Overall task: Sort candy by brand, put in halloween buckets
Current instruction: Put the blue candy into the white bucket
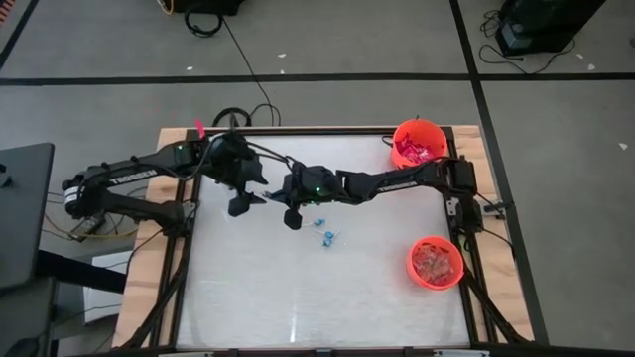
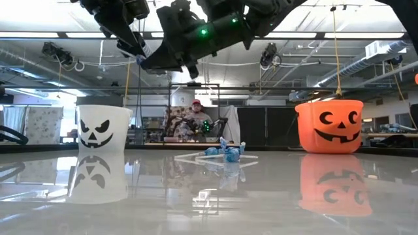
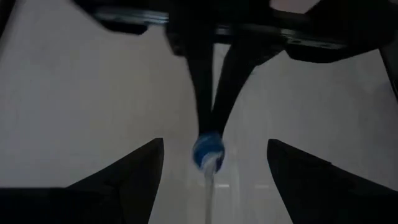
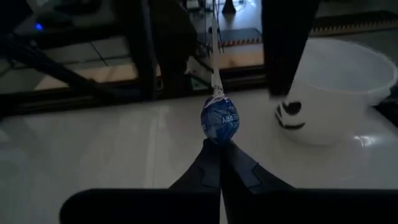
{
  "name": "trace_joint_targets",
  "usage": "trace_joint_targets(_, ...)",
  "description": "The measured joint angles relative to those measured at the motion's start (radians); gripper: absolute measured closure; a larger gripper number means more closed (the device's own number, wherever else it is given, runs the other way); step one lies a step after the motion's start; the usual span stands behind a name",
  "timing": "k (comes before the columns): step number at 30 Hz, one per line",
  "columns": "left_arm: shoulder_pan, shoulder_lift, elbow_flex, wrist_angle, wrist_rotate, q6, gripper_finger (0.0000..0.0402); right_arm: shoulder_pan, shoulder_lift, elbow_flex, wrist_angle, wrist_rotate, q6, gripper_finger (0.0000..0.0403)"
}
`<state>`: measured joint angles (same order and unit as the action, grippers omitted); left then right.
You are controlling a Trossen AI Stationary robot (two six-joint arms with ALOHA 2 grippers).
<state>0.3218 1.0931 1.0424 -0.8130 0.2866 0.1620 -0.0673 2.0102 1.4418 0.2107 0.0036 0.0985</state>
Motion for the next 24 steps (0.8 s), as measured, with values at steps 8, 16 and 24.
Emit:
trace_joint_targets(8, -0.023, 0.003, 0.0, 0.002, -0.067, 0.019, 0.0145, -0.002, -0.013, 0.0, -0.002, 0.004, 0.003, 0.0395)
trace_joint_targets(16, -0.023, 0.003, 0.0, 0.001, -0.057, -0.012, 0.0289, -0.002, -0.013, 0.0, -0.001, 0.004, 0.004, 0.0395)
trace_joint_targets(24, -0.023, 0.002, 0.001, -0.004, -0.04, -0.028, 0.0394, -0.001, -0.013, 0.0, -0.006, 0.001, 0.004, 0.0395)
